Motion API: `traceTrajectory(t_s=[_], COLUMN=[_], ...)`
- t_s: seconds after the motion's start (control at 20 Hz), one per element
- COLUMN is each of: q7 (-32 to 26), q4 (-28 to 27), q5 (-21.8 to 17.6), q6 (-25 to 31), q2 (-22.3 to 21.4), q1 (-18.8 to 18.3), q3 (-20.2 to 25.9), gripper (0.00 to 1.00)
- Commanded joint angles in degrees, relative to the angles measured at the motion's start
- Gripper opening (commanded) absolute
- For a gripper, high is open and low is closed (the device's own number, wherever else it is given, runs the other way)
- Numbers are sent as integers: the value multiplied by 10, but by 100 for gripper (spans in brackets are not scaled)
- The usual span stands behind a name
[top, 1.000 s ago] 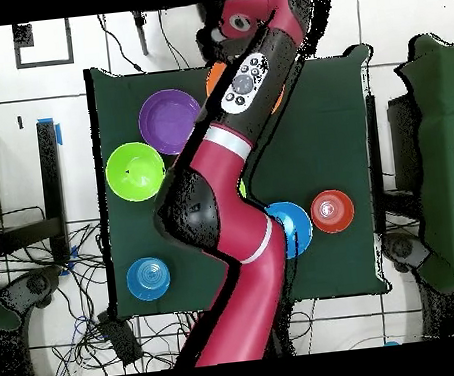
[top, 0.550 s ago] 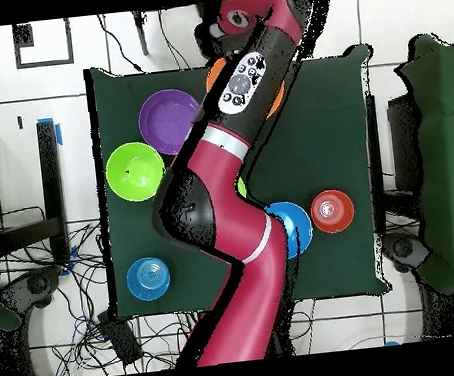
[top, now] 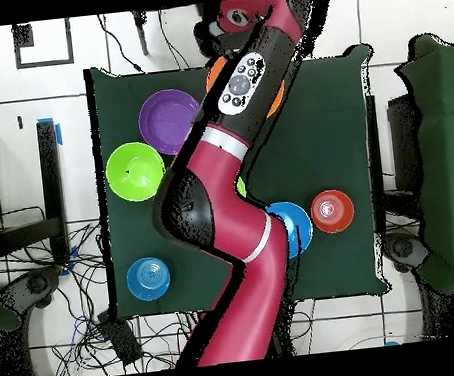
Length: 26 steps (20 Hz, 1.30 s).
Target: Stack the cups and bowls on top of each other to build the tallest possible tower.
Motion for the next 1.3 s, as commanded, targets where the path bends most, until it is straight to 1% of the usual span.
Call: traceTrajectory(t_s=[0.05, 0.45, 1.0, 1.3], q7=[-63, -59, -53, -44], q4=[-41, -40, -36, -37], q5=[17, 36, 56, 66], q6=[57, 49, 62, 65], q2=[8, 14, 16, 21], q1=[-13, -17, -18, -20], q3=[-88, -100, -126, -132], gripper=[100, 100, 100, 100])
